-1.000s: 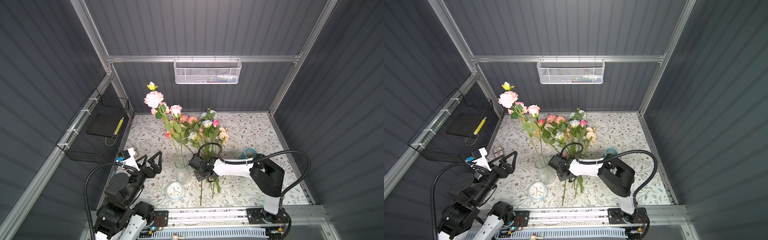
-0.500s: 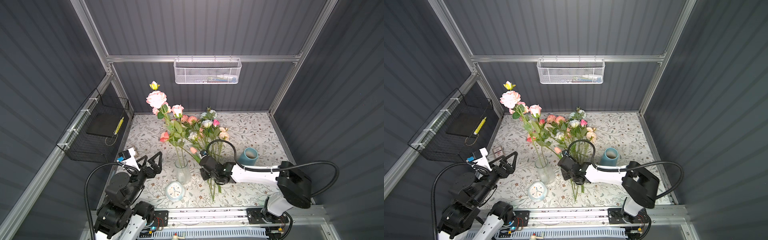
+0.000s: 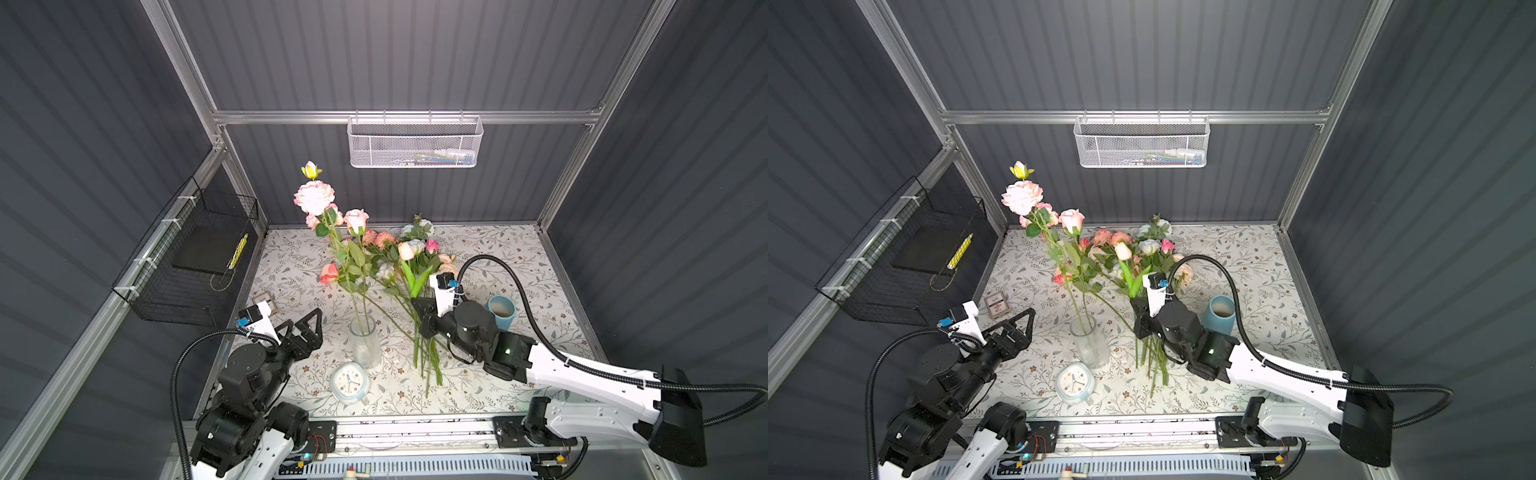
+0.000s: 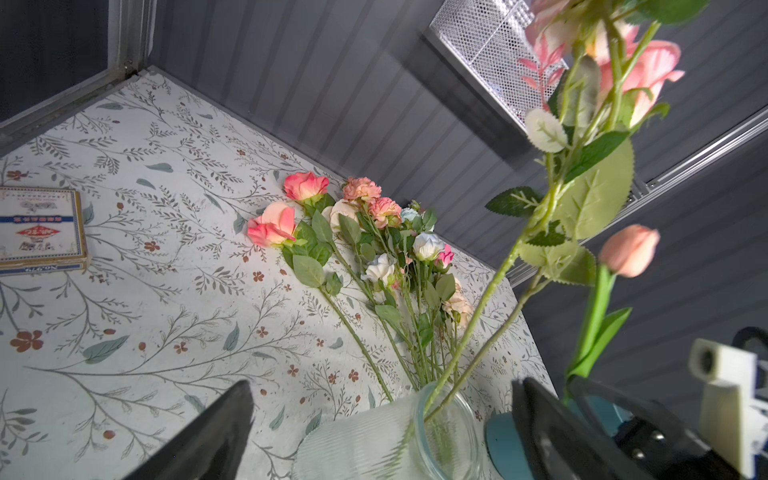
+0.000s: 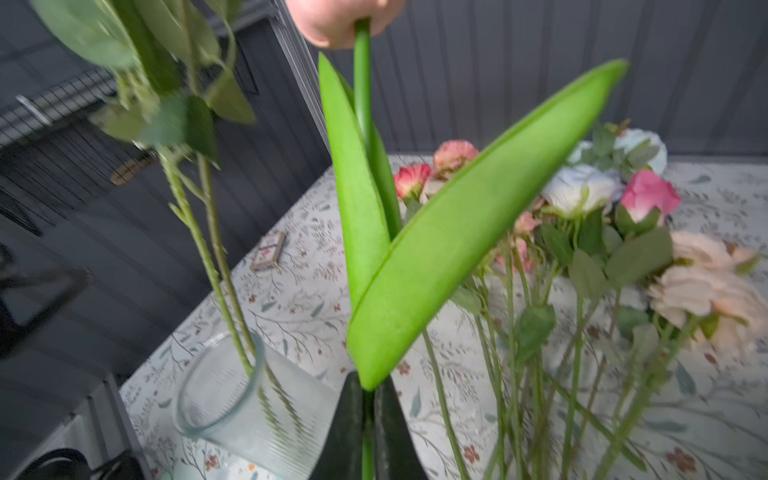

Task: Arrange the flowers into the vase
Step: 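Lift the pink tulip up out of the bunch with the right gripper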

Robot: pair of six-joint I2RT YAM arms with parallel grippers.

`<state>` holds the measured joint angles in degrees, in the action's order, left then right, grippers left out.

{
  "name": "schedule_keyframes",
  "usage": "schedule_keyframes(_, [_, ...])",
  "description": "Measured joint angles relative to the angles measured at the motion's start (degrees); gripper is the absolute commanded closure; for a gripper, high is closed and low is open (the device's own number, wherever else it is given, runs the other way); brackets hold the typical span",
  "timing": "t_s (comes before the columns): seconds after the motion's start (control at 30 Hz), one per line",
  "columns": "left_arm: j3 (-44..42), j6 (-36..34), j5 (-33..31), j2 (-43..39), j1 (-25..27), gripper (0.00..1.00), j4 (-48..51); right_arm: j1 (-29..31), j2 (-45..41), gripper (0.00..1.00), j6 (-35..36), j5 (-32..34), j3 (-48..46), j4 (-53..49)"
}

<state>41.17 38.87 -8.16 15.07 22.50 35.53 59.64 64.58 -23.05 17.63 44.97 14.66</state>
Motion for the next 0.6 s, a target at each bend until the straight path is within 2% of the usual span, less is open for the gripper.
schedule_keyframes(0.37, [-0.4, 0.9, 0.3, 2.2, 0.0, 0.01, 0.3, 3.0, 8.2, 1.00, 8.4, -4.6, 9.4, 25.8])
schedule_keyframes(0.6, [-0.4, 0.9, 0.7, 2.7, 0.0, 0.01, 0.3, 4.7, 14.1, 1.00, 13.7, -5.7, 12.3, 34.0])
